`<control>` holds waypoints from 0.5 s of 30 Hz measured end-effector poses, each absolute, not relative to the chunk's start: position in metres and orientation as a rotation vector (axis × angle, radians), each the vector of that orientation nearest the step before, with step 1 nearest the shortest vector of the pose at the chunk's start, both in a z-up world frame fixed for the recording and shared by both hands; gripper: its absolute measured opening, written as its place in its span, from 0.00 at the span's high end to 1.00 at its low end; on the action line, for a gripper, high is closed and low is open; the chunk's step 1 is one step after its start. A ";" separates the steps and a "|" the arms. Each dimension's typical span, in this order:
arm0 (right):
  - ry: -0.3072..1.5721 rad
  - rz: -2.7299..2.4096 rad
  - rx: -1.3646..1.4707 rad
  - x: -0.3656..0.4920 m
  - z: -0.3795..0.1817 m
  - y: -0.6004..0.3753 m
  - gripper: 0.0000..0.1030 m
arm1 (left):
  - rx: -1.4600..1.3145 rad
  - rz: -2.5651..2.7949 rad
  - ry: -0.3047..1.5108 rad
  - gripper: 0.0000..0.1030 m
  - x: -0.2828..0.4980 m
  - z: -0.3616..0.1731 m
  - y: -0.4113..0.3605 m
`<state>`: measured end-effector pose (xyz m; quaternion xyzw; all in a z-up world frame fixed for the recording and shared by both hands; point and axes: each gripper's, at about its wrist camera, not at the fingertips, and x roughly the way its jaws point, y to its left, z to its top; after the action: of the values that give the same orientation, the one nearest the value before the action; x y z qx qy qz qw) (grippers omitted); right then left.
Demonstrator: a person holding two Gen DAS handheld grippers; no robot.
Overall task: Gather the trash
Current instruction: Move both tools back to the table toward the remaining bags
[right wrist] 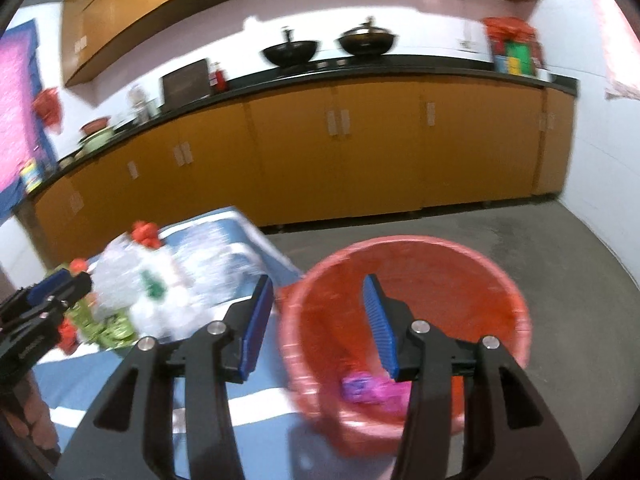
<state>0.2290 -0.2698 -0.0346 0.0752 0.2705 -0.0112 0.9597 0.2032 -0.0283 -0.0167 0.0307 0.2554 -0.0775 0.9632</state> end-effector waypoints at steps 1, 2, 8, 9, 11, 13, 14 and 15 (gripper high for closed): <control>0.557 0.006 0.144 0.233 -0.036 -0.255 0.54 | 0.056 -0.111 0.513 0.48 0.197 -0.018 -0.008; 0.564 0.030 0.140 0.235 -0.038 -0.243 0.54 | 0.054 -0.085 0.509 0.47 0.194 -0.019 0.002; 0.607 0.149 0.108 0.251 -0.048 -0.178 0.54 | 0.034 0.111 0.528 0.44 0.182 -0.033 0.084; 0.615 0.168 0.099 0.254 -0.051 -0.167 0.54 | 0.023 0.138 0.537 0.43 0.182 -0.036 0.096; 0.622 0.186 0.082 0.258 -0.054 -0.152 0.54 | 0.002 0.173 0.547 0.42 0.182 -0.041 0.115; 0.628 0.180 0.077 0.264 -0.058 -0.142 0.54 | -0.018 0.206 0.556 0.41 0.180 -0.047 0.132; 0.630 0.176 0.079 0.266 -0.060 -0.140 0.54 | -0.027 0.218 0.561 0.40 0.180 -0.050 0.138; 0.633 0.169 0.084 0.271 -0.061 -0.139 0.54 | -0.034 0.224 0.564 0.40 0.180 -0.051 0.143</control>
<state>0.2715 -0.1386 -0.0607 0.0415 0.3107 0.0828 0.9460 0.1799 0.1429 -0.0515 -0.0165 0.2777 0.1102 0.9542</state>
